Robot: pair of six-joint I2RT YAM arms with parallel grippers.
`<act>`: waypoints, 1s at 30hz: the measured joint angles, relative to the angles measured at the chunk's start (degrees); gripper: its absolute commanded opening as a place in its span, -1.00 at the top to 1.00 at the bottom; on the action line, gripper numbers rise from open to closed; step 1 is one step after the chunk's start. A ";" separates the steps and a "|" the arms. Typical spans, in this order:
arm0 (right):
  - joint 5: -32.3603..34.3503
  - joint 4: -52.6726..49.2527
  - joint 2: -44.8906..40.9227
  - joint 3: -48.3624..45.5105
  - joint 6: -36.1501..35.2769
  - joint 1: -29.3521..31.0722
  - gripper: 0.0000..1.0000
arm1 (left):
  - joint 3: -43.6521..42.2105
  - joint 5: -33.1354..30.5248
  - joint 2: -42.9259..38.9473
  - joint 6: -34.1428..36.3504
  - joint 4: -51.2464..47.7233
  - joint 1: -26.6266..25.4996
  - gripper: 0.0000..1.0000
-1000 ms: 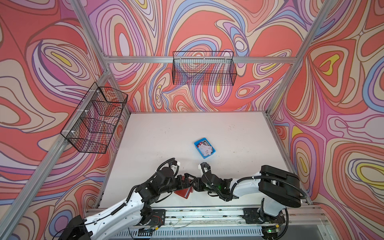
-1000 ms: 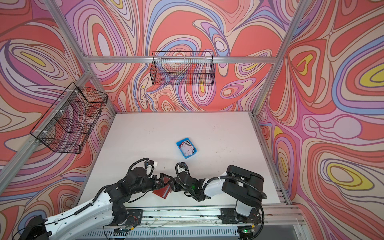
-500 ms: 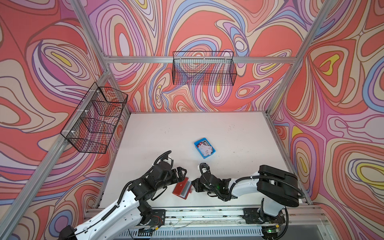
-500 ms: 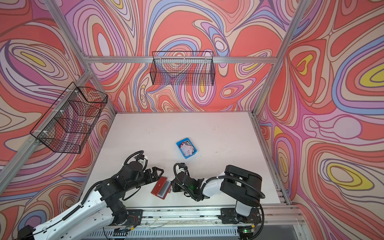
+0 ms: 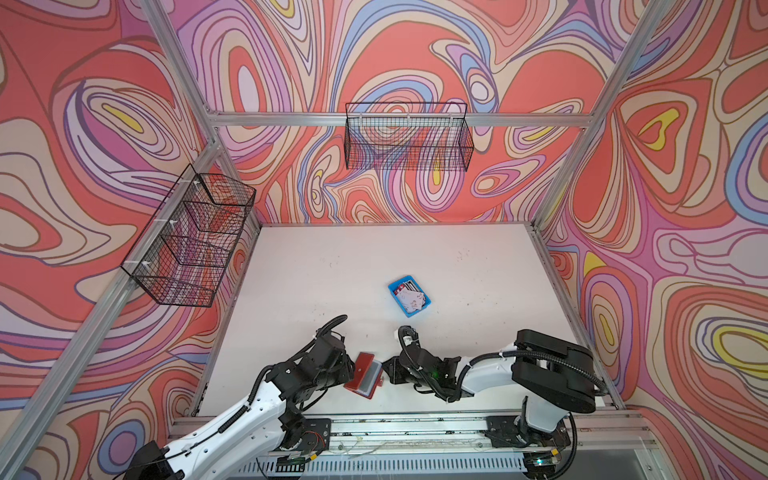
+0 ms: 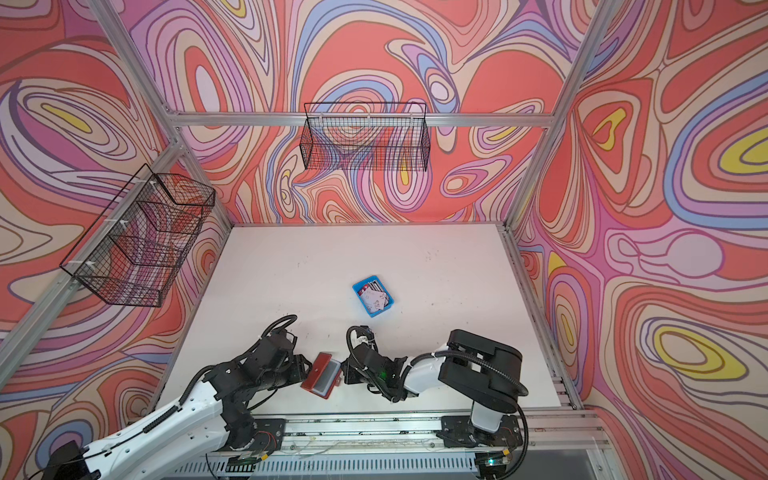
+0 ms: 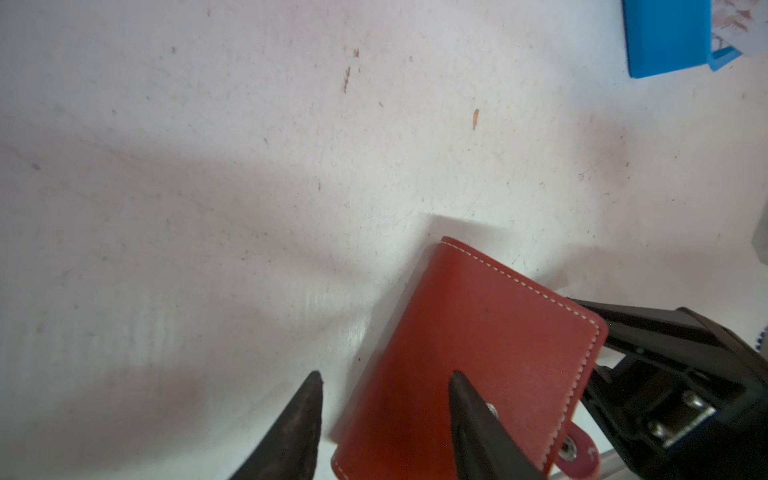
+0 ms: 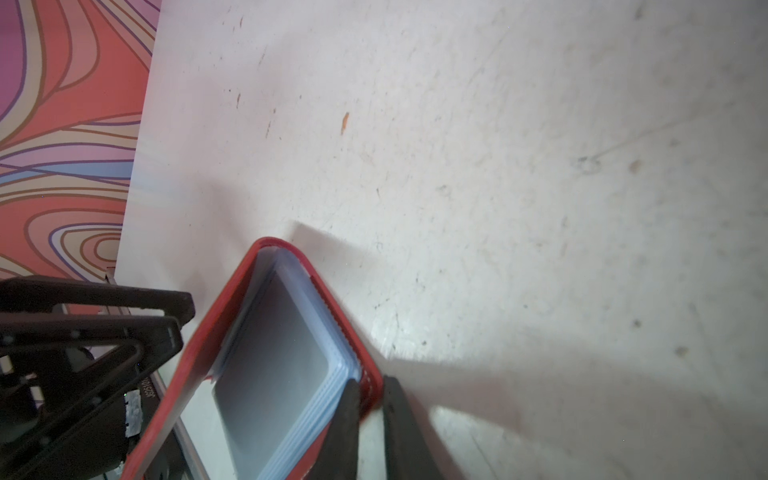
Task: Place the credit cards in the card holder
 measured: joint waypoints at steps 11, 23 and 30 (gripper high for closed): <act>-0.76 2.01 1.73 0.72 0.07 -0.07 0.82 | -2.34 5.62 8.07 0.42 8.68 -0.13 0.24; -1.70 2.03 4.59 4.13 -0.37 -1.55 0.70 | -2.71 6.56 8.35 -0.35 10.23 -1.97 0.33; -1.33 -7.13 -0.11 6.05 -3.02 -2.60 0.46 | -2.82 5.57 7.76 -1.97 9.46 -2.32 0.44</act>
